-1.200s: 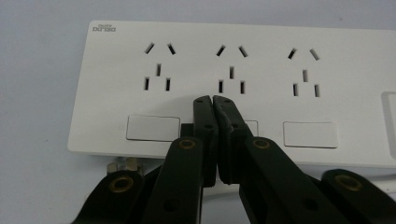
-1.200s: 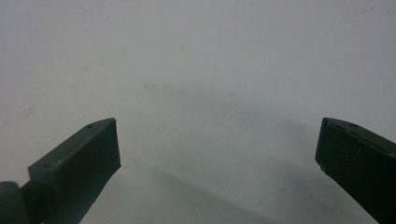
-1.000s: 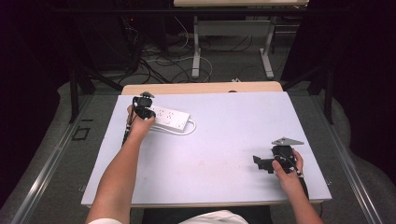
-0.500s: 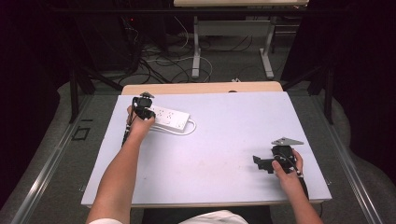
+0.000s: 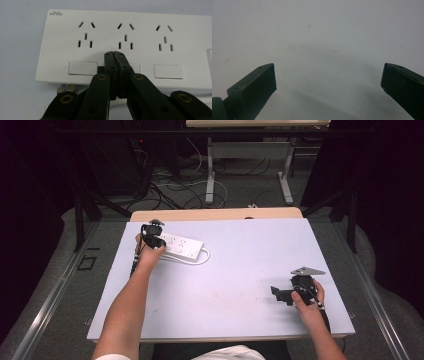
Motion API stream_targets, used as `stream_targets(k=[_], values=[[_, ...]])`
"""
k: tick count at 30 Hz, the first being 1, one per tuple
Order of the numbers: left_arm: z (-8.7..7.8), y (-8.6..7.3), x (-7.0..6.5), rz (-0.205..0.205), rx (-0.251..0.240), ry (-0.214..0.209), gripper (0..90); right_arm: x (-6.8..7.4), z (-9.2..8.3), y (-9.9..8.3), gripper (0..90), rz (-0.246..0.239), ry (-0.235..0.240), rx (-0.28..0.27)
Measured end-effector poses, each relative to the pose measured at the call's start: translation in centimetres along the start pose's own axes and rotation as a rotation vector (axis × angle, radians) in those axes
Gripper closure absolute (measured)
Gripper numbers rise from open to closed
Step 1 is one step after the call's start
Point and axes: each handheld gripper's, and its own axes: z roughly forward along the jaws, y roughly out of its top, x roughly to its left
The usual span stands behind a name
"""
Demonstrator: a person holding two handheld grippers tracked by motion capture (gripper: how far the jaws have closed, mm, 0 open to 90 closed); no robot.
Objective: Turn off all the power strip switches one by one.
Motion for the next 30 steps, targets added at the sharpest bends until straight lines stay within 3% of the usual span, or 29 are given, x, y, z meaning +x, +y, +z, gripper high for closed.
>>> stream_targets(k=[9, 20, 30], values=[[0.1, 0.1, 0.2, -0.010, 0.003, -0.021, 90.0, 0.0, 0.3, 0.1, 0.0, -0.013, 0.007, 0.003], [-0.1, 0.2, 0.4, 0.018, 0.028, -0.015, 90.0, 0.2, 0.5, 0.3, 0.0, -0.014, 0.013, 0.008], [-0.7, 0.4, 1.3, -0.008, 0.008, -0.003, 89.8, 0.2, 0.5, 0.3, 0.0, -0.012, 0.012, 0.007]])
